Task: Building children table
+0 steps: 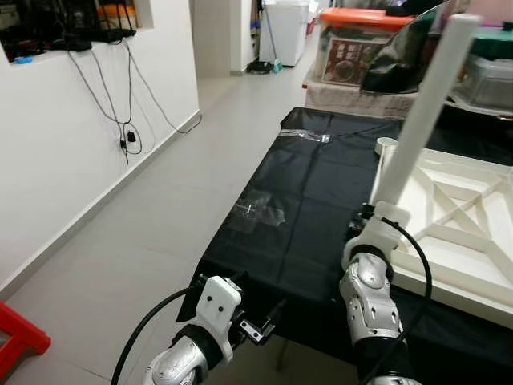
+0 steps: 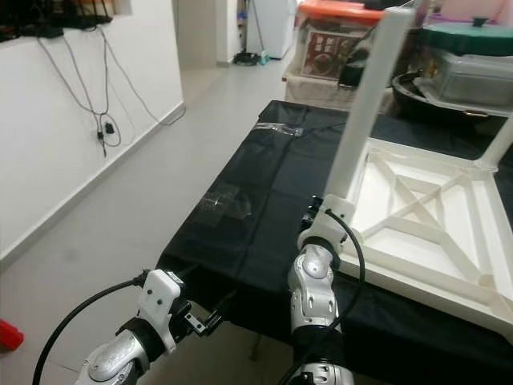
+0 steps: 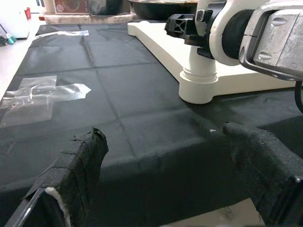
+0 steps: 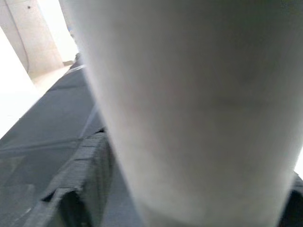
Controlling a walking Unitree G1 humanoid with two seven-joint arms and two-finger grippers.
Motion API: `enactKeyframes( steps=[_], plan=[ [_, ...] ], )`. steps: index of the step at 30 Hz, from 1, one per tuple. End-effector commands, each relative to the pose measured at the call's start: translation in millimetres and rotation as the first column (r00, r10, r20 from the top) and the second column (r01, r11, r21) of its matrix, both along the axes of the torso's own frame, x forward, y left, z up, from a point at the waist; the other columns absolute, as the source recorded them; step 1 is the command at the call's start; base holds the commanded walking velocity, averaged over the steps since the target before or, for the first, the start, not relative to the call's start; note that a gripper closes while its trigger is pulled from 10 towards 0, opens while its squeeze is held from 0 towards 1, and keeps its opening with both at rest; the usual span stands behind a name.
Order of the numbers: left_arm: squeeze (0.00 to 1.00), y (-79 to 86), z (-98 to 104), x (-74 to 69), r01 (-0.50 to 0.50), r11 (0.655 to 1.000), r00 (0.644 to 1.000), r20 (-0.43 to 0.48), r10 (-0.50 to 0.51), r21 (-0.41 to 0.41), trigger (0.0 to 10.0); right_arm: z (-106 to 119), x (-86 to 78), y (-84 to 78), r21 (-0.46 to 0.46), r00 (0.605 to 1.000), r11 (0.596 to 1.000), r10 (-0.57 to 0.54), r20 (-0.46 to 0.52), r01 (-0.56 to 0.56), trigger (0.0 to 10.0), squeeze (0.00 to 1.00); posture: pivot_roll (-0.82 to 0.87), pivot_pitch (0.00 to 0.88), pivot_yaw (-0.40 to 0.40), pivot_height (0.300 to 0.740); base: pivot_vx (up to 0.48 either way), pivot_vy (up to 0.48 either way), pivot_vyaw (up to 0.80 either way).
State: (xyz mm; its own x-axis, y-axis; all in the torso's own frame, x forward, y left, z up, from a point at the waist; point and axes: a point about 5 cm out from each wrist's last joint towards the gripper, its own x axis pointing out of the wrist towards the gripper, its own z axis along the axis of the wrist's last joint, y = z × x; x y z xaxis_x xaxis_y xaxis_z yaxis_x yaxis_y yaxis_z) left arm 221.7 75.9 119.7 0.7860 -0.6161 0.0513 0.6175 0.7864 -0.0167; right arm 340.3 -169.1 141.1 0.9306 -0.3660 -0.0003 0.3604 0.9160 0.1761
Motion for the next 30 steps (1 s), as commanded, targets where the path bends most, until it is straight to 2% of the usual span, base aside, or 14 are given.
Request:
enactKeyframes(
  steps=[1, 7, 8, 12, 13, 14, 15, 16, 18, 19, 21, 23, 25, 30],
  plan=[
    [0.00, -0.6, -3, -0.3, 0.004, 1.000, 1.000, -0.020, -0.004, -0.001, 10.0, 6, 4.0, 5.8, -0.006, 0.999, 0.999, 0.036, 0.020, -0.036, 10.0, 0.00, 0.11, 0.027, -0.050, 0.740, 0.000, 0.000, 0.00],
    [0.00, -0.5, -3, 0.9, 0.004, 1.000, 1.000, -0.019, -0.004, -0.001, 10.0, 17, 13.5, 7.6, 0.020, 0.948, 0.956, 0.286, 0.138, -0.292, 10.0, 0.00, 0.11, 0.030, -0.050, 0.740, 0.000, 0.000, 0.00],
    [0.00, -0.6, -3, 1.2, 0.005, 1.000, 1.000, -0.018, -0.005, -0.001, 10.0, 20, 15.3, 9.0, 0.013, 0.897, 0.908, 0.410, 0.166, -0.418, 10.0, 0.00, 0.11, 0.032, -0.049, 0.740, 0.000, 0.000, 0.00],
    [0.00, -0.6, -3, 1.6, 0.005, 1.000, 1.000, -0.018, -0.005, 0.000, 10.0, 23, 16.4, 9.0, -0.002, 0.830, 0.843, 0.529, 0.177, -0.537, 10.0, 0.00, 0.11, 0.031, -0.048, 0.740, 0.000, 0.000, 0.00],
    [0.00, -0.7, -3, 1.8, 0.006, 1.000, 1.000, -0.018, -0.006, 0.000, 10.0, 26, 16.5, 8.7, -0.008, 0.727, 0.738, 0.666, 0.167, -0.675, 10.0, 0.00, 0.11, 0.031, -0.046, 0.740, 0.000, 0.000, 0.00],
    [0.00, -0.7, -3, 1.8, 0.006, 1.000, 1.000, -0.018, -0.006, 0.000, 10.0, 26, 16.5, 8.7, -0.008, 0.727, 0.738, 0.666, 0.167, -0.675, 10.0, 0.00, 0.11, 0.031, -0.046, 0.740, 0.000, 0.000, 0.00],
    [0.00, -0.5, -3, 2.0, 0.006, 1.000, 1.000, -0.017, -0.006, 0.001, 10.0, 29, 14.2, 10.1, -0.011, 0.588, 0.597, 0.794, 0.154, -0.802, 10.0, 0.00, 0.11, 0.034, -0.049, 0.740, 0.000, 0.000, 0.00],
    [0.00, -0.5, -3, 2.0, 0.006, 1.000, 1.000, -0.017, -0.006, 0.001, 10.0, 29, 14.2, 10.1, -0.011, 0.588, 0.597, 0.794, 0.154, -0.802, 10.0, 0.00, 0.11, 0.034, -0.049, 0.740, 0.000, 0.000, 0.00],
    [0.00, -0.2, -2, 2.0, 0.004, 1.000, 1.000, -0.014, -0.004, 0.003, 10.0, 34, 8.2, 17.1, -0.018, 0.314, 0.318, 0.942, 0.119, -0.948, 10.0, 0.00, 0.12, 0.035, -0.050, 0.740, 0.000, 0.000, 0.00],
    [0.00, -0.2, -2, 2.0, 0.004, 1.000, 1.000, -0.014, -0.004, 0.003, 10.0, 34, 8.2, 17.1, -0.018, 0.314, 0.318, 0.942, 0.119, -0.948, 10.0, 0.00, 0.12, 0.035, -0.050, 0.740, 0.000, 0.000, 0.00],
    [0.00, 0.1, -2, 1.9, 0.001, 1.000, 1.000, -0.013, -0.001, 0.004, 10.0, 34, 1.6, 26.1, -0.027, 0.104, 0.106, 0.992, 0.074, -0.994, 10.0, 0.00, 0.12, 0.036, -0.051, 0.740, 0.000, 0.000, 0.00],
    [0.00, 0.1, -2, 1.9, 0.001, 1.000, 1.000, -0.013, -0.001, 0.004, 10.0, 34, 1.6, 26.1, -0.027, 0.104, 0.106, 0.992, 0.074, -0.994, 10.0, 0.00, 0.12, 0.036, -0.051, 0.740, 0.000, 0.000, 0.00],
    [0.00, -0.1, -2, 1.7, -0.001, 1.000, 1.000, -0.014, 0.001, 0.002, 10.0, 31, -1.8, 33.4, -0.037, -0.010, -0.010, 1.000, 0.018, -0.999, 10.0, 0.00, 0.13, 0.038, -0.056, 0.740, 0.000, 0.000, 0.00],
    [0.00, 0.1, -2, 0.6, -0.002, 1.000, 1.000, -0.014, 0.002, 0.003, 10.0, 28, -3.0, 40.9, -0.075, -0.108, -0.112, 0.993, -0.054, -0.991, 10.0, 0.00, 0.12, 0.042, -0.054, 0.740, 0.000, 0.000, 0.00]
  ],
)
